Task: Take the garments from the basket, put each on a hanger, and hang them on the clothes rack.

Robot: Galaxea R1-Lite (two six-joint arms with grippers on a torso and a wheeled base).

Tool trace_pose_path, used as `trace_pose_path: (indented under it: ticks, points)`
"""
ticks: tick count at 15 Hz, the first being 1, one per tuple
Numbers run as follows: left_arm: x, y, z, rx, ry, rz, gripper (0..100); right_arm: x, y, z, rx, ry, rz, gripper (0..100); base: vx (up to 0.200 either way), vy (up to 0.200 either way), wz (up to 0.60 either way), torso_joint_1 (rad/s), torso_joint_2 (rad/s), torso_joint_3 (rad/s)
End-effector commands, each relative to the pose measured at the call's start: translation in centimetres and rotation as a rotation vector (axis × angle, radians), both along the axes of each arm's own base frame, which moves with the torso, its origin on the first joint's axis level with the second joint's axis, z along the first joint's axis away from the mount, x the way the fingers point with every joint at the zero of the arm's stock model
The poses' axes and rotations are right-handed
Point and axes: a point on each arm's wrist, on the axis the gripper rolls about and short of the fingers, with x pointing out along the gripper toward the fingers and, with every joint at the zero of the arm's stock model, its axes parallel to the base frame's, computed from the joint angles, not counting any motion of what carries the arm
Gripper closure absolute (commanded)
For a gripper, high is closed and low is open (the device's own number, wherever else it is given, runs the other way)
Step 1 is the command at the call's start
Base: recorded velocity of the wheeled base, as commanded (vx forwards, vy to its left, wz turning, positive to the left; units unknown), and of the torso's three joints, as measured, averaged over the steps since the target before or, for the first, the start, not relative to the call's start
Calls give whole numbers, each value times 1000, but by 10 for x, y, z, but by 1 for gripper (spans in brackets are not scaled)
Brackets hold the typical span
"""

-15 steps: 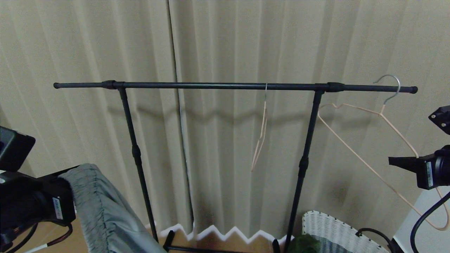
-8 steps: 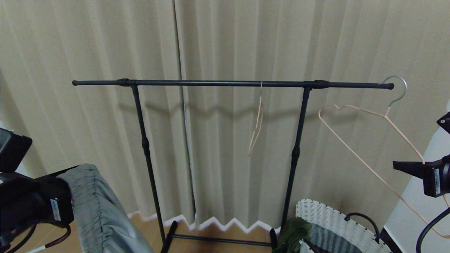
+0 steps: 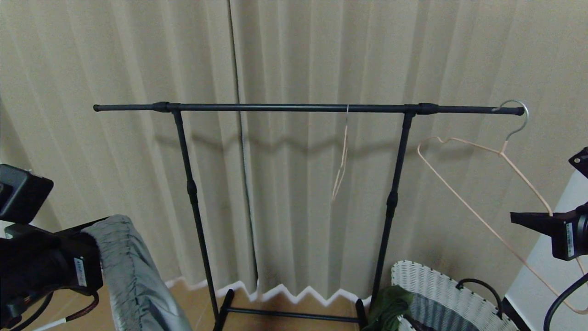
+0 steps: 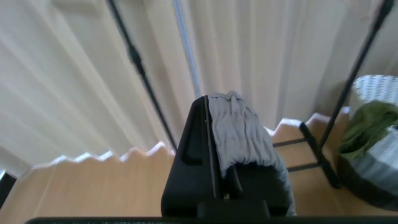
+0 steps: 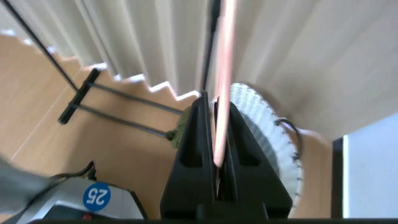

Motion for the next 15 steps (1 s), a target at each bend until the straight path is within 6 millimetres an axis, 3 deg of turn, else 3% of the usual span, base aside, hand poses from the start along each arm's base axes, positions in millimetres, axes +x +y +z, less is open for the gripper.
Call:
trace_pose_path:
  ticks: [1, 8, 15]
  points:
    - [1, 0, 0, 1, 1, 1, 100, -2, 1, 1, -1, -6, 5, 100, 0, 200, 0, 17, 7, -2]
    - [0, 0, 0, 3, 2, 0, 100, -4, 2, 2, 1, -15, 15, 100, 0, 200, 0, 2, 2, 4]
    - [1, -1, -9, 21, 5, -9, 100, -22, 19, 14, 23, -105, 141, 100, 0, 0, 0, 0, 0, 0]
